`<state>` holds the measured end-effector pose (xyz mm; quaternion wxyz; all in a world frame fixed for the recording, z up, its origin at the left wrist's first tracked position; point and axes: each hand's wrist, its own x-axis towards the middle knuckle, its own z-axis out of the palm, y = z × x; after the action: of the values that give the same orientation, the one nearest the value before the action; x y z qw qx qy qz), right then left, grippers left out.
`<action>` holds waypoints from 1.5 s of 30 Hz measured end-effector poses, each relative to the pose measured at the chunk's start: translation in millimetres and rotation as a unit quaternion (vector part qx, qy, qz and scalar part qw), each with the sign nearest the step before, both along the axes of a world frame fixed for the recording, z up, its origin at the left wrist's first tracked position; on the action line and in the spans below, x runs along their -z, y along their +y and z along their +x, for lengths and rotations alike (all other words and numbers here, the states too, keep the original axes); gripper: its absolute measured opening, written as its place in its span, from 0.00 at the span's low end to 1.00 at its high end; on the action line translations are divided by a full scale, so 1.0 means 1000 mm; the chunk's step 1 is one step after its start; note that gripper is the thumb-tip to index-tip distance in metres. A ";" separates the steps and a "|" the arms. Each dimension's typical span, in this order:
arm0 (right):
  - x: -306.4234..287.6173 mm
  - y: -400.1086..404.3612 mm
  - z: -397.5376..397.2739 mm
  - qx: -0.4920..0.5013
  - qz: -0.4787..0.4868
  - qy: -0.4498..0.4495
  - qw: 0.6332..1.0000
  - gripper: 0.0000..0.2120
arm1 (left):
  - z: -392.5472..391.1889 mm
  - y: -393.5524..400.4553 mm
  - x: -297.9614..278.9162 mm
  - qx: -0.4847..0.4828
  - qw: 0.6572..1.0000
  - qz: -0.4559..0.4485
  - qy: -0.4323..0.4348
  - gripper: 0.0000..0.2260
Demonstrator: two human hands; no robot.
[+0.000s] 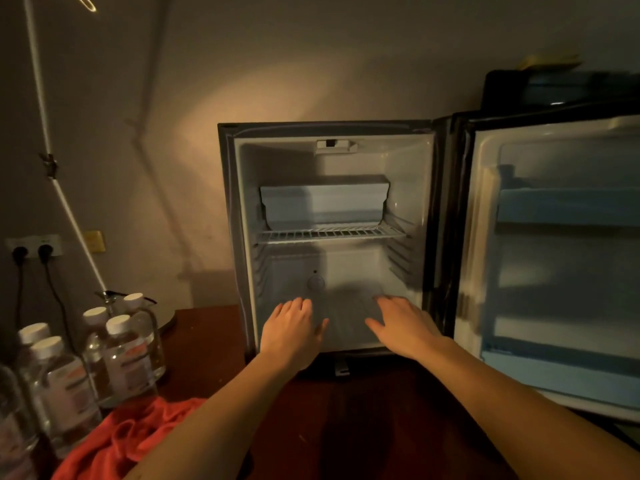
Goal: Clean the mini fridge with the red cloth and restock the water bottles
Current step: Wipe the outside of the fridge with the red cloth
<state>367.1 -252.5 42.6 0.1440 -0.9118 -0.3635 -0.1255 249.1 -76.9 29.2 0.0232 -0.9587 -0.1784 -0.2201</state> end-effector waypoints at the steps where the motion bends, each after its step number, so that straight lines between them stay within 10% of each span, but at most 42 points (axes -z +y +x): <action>1: -0.001 -0.004 -0.001 0.007 0.002 -0.002 1.000 0.24 | 0.004 -0.003 0.000 0.009 1.000 0.003 -0.003 0.22; 19: 0.010 -0.219 -0.060 0.050 0.099 -0.108 0.988 0.20 | 0.022 -0.233 0.003 0.237 0.967 0.035 -0.085 0.16; 25: 0.029 -0.316 -0.042 0.132 0.133 -0.156 0.970 0.04 | 0.031 -0.305 0.009 0.288 0.955 0.044 -0.062 0.16; 34: 0.052 -0.417 0.003 0.319 0.191 0.000 0.928 0.15 | 0.084 -0.373 0.027 0.331 0.942 0.045 0.013 0.22; 41: 0.054 -0.433 0.046 0.230 0.285 0.148 0.919 0.29 | 0.123 -0.400 0.035 0.307 0.951 0.021 0.033 0.25; 45: 0.053 -0.429 0.058 0.166 0.298 0.183 0.922 0.16 | 0.121 -0.401 0.042 0.292 0.956 0.008 0.005 0.24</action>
<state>425.2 -681.8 -9.9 0.4505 -0.8810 -0.1202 -0.0808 370.6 -477.9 -12.9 -0.0339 -0.9700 0.1112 -0.2137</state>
